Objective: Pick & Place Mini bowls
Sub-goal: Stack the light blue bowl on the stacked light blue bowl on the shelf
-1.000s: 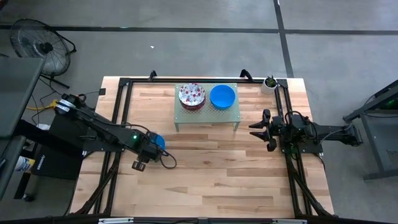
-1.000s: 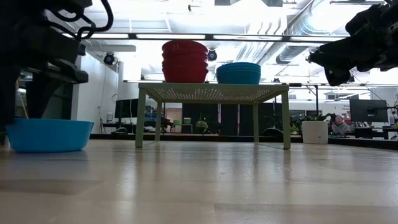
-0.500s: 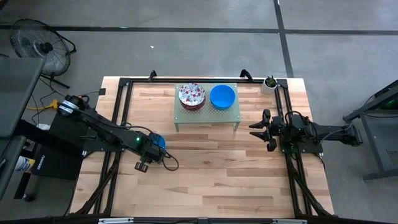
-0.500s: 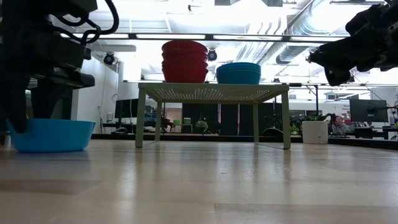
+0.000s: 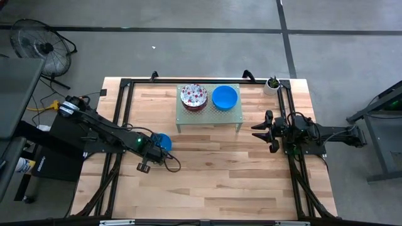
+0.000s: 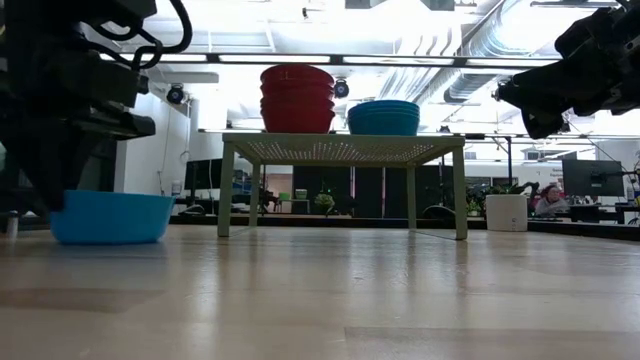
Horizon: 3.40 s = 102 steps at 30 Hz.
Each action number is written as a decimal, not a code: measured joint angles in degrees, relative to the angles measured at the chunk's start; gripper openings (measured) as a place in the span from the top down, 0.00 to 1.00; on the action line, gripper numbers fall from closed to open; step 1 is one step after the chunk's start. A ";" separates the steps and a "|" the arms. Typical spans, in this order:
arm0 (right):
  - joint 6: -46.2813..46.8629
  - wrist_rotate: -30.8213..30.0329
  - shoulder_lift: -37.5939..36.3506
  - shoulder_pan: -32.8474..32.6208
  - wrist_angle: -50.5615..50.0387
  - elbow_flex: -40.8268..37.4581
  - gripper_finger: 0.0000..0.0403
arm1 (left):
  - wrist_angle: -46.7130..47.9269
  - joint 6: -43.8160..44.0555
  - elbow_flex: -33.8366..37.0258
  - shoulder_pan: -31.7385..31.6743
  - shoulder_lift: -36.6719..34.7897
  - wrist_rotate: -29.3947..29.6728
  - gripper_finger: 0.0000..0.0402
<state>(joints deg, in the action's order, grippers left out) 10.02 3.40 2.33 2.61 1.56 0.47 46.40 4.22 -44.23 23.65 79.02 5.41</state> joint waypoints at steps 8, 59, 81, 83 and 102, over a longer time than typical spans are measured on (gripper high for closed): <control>-0.02 0.00 0.00 -0.01 0.00 0.00 0.67 | 0.03 -0.22 0.00 0.01 0.00 0.30 1.00; -0.02 0.00 -0.07 0.00 0.00 0.00 0.67 | 8.61 -13.96 -39.13 0.01 9.28 4.07 1.00; 0.00 0.00 0.04 -0.02 0.00 0.00 0.67 | 17.29 -24.96 -83.89 -14.06 33.14 8.87 1.00; 0.00 -0.01 0.09 -0.01 0.00 0.00 0.67 | 17.65 -24.48 -86.58 -15.76 34.71 9.54 1.00; 0.00 0.00 0.66 0.00 0.02 0.00 0.67 | 35.64 -27.70 -89.32 -16.92 34.48 1.17 1.00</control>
<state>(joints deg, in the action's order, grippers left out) 10.02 3.40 2.99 2.61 1.58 0.47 82.04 -23.48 -133.55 6.73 113.51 6.58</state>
